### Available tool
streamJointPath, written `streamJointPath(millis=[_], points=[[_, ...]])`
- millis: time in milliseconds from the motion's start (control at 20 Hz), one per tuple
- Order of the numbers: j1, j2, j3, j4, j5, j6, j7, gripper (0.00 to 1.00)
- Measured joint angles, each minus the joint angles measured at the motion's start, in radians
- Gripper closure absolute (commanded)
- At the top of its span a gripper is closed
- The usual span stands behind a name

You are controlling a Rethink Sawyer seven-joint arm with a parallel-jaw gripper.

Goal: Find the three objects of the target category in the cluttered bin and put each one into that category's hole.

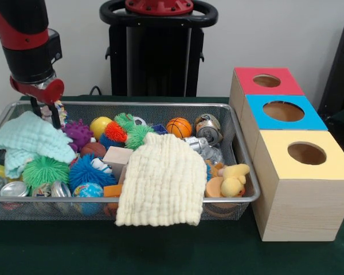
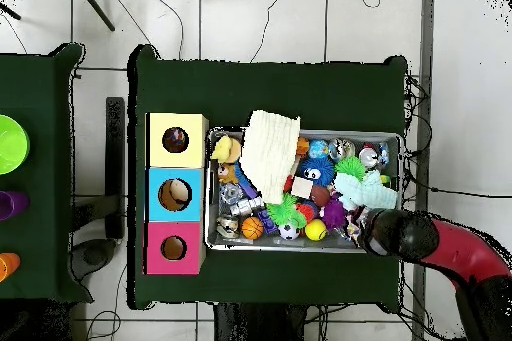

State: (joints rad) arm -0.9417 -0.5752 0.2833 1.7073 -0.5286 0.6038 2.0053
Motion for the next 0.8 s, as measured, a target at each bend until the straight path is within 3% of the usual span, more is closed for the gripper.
streamJointPath(millis=[800], points=[[0.007,0.000,-0.021,0.001,0.013,0.039,0.000,0.00]])
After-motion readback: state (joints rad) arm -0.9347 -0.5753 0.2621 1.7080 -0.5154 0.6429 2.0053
